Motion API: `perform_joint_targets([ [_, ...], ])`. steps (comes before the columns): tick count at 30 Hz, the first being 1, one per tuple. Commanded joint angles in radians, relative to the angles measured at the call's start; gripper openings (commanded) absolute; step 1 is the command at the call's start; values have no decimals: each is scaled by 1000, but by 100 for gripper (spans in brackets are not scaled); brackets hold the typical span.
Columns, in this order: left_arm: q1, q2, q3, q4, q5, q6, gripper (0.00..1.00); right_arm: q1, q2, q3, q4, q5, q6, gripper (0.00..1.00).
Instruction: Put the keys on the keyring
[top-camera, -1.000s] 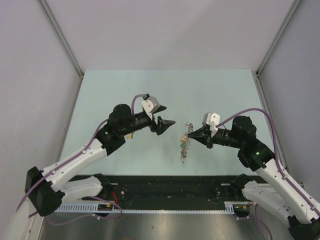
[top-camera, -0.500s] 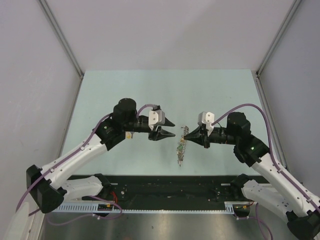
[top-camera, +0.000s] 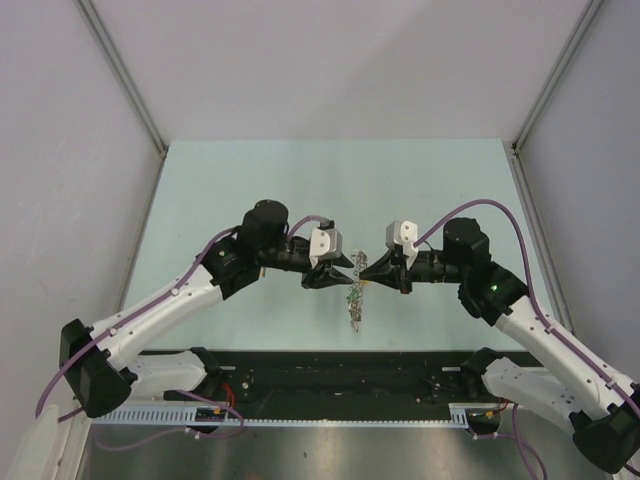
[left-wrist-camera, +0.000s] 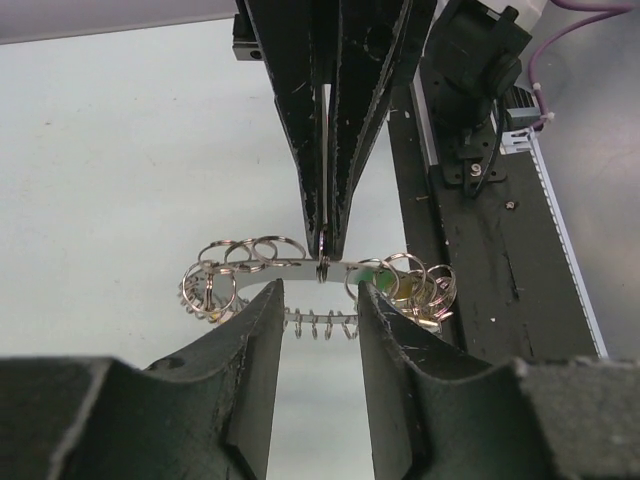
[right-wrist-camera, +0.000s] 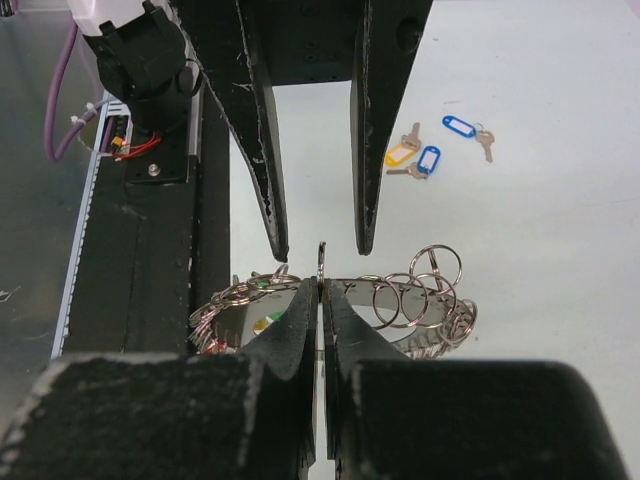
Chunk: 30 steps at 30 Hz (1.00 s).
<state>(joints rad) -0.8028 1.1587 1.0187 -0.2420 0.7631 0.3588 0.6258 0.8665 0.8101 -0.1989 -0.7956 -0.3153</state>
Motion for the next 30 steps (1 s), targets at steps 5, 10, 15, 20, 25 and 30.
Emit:
perform_joint_targets([
  [5,-19,24,72,-62,-31,29,36,37,20,72,64,-10,-21,0],
  [10,-24,36,83,-83,-47,29,32,54,29,77,55,2,-28,0],
  [15,-29,44,90,-102,-57,35,28,61,37,81,50,10,-33,0],
  [20,-30,47,93,-112,-61,34,25,72,54,93,30,16,-47,0],
  [25,-33,47,90,-115,-53,42,23,86,72,103,18,30,-56,0],
  [30,-35,44,87,-115,-48,42,20,97,92,115,4,39,-67,0],
])
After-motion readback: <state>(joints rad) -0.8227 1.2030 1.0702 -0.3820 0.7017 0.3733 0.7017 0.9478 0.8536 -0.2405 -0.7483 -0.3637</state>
